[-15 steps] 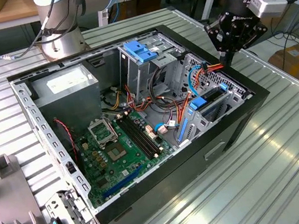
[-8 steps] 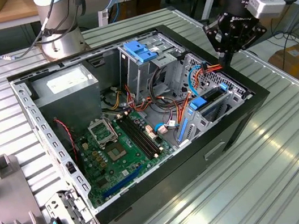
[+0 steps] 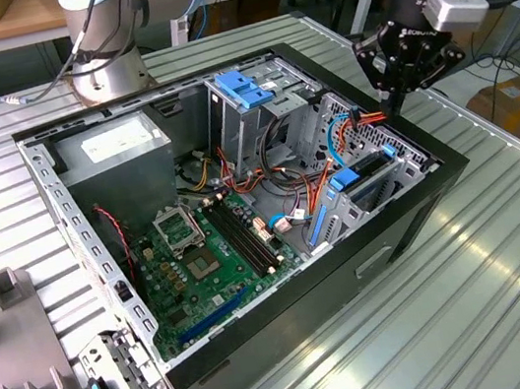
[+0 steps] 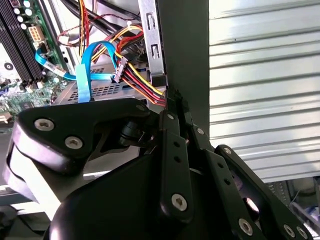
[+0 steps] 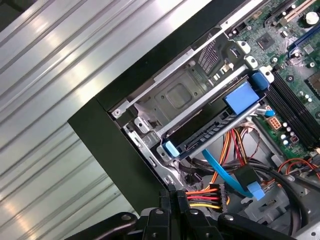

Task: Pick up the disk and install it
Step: 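Insert the first disk wire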

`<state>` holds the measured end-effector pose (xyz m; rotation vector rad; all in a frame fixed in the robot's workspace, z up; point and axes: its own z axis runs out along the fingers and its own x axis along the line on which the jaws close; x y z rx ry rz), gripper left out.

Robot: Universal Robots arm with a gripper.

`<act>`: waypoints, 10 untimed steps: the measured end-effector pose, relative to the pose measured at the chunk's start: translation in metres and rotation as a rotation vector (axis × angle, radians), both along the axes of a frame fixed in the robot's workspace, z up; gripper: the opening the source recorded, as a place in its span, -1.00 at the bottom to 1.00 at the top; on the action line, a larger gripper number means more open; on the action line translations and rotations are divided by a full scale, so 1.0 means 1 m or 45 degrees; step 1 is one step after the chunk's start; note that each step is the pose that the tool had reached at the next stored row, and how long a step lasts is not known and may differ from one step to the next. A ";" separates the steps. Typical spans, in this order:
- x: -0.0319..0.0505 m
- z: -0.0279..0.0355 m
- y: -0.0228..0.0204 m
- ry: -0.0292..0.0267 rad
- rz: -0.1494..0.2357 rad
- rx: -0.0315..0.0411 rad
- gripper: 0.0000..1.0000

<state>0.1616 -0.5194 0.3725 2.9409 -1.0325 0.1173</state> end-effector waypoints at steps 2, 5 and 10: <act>0.0000 0.0000 0.0000 0.0000 -0.032 -0.0002 -0.66; 0.0000 0.0000 0.0000 0.0000 -0.072 -0.0001 -0.66; 0.0000 -0.0001 0.0000 0.0000 -0.134 -0.0001 -0.66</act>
